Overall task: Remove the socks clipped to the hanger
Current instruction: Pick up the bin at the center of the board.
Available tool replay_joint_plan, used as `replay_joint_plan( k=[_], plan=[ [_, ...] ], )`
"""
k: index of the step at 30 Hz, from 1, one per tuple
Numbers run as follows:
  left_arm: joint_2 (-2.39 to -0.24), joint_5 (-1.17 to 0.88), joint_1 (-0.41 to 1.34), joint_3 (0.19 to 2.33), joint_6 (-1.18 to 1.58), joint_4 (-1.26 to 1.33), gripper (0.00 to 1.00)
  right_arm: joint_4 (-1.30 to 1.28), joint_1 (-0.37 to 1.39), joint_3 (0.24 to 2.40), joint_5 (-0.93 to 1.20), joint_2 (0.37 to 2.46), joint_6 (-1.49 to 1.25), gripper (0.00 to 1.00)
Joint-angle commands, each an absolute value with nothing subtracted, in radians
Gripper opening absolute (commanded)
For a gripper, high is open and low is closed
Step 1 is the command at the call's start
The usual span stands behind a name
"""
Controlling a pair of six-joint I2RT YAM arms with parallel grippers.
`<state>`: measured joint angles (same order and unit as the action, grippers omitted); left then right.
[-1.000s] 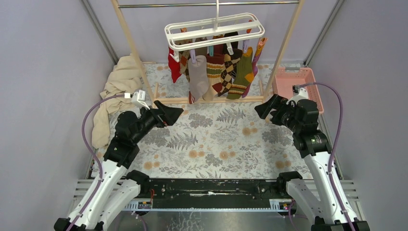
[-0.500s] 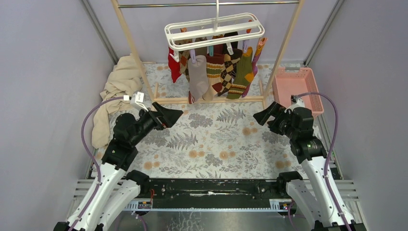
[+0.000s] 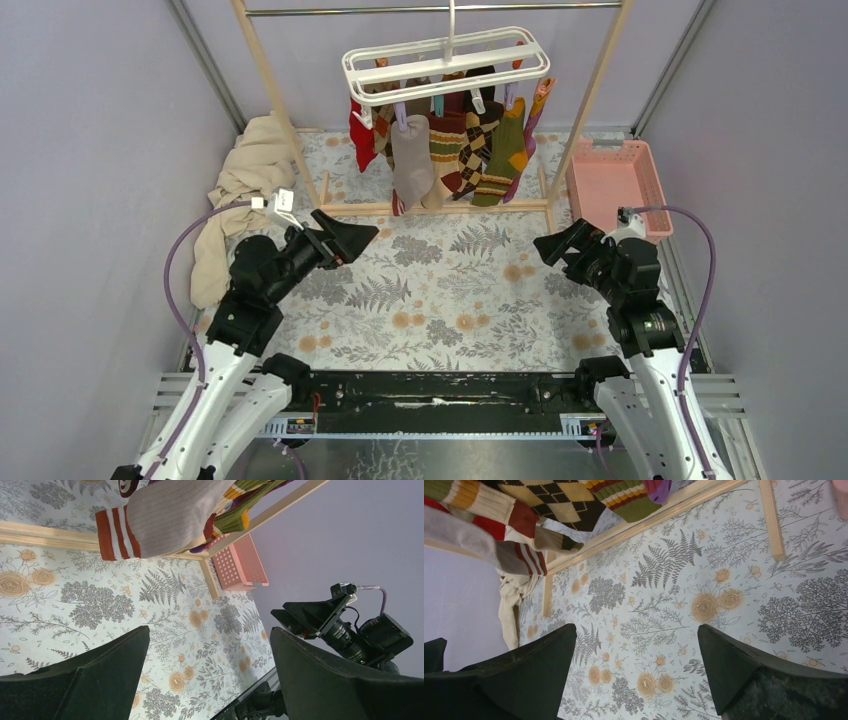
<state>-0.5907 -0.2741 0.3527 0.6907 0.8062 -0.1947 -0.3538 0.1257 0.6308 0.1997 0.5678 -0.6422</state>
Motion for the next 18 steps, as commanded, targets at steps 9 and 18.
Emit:
replay_joint_plan(
  k=[9,18],
  plan=[
    [-0.765,-0.229,0.384,0.77,0.756,-0.178,0.99,-0.457,0.132,0.892,-0.278,0.852,-0.6,1.0],
    [-0.778,-0.092,0.416,0.798,0.657,-0.286,0.99,-0.663,0.117,1.125,-0.668,1.244,-0.752,0.93]
  ],
)
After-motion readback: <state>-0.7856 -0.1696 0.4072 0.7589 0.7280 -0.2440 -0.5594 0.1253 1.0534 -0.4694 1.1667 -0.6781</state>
